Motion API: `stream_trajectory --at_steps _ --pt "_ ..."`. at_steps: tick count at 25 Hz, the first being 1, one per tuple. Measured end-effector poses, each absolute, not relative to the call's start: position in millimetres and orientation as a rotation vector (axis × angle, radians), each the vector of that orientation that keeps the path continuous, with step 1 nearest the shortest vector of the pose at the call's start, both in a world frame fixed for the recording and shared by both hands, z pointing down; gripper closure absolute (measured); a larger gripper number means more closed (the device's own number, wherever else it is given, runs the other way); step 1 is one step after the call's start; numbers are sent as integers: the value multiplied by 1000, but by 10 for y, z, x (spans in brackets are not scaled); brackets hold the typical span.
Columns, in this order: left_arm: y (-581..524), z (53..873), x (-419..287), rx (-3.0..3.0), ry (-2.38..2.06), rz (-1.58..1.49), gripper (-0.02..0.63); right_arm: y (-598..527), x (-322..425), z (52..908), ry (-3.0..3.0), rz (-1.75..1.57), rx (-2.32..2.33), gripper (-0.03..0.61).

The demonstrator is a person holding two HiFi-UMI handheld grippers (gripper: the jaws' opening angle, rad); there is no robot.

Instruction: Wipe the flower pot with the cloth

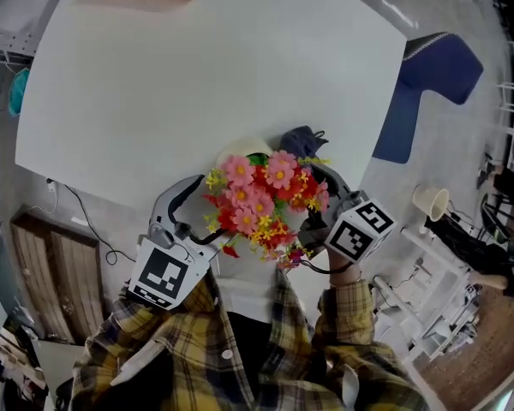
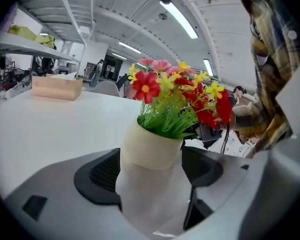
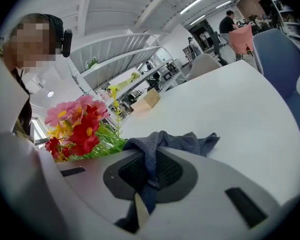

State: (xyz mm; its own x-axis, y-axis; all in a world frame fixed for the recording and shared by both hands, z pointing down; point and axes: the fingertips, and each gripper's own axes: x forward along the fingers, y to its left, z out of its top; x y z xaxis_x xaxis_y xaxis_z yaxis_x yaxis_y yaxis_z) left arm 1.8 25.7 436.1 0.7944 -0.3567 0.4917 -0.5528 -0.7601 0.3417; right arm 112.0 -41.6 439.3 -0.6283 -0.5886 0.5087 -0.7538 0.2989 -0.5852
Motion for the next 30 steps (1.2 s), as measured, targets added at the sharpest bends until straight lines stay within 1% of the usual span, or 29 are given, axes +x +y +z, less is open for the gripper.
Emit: stream_trajectory --at_steps 13,30 --pt "204 4396 207 2532 -720 541 233 -237 1036 4453 -2269 1313 1398 566" --pt "-25 4281 78 2686 -435 638 235 -499 849 4253 -2381 1129 1076 566"
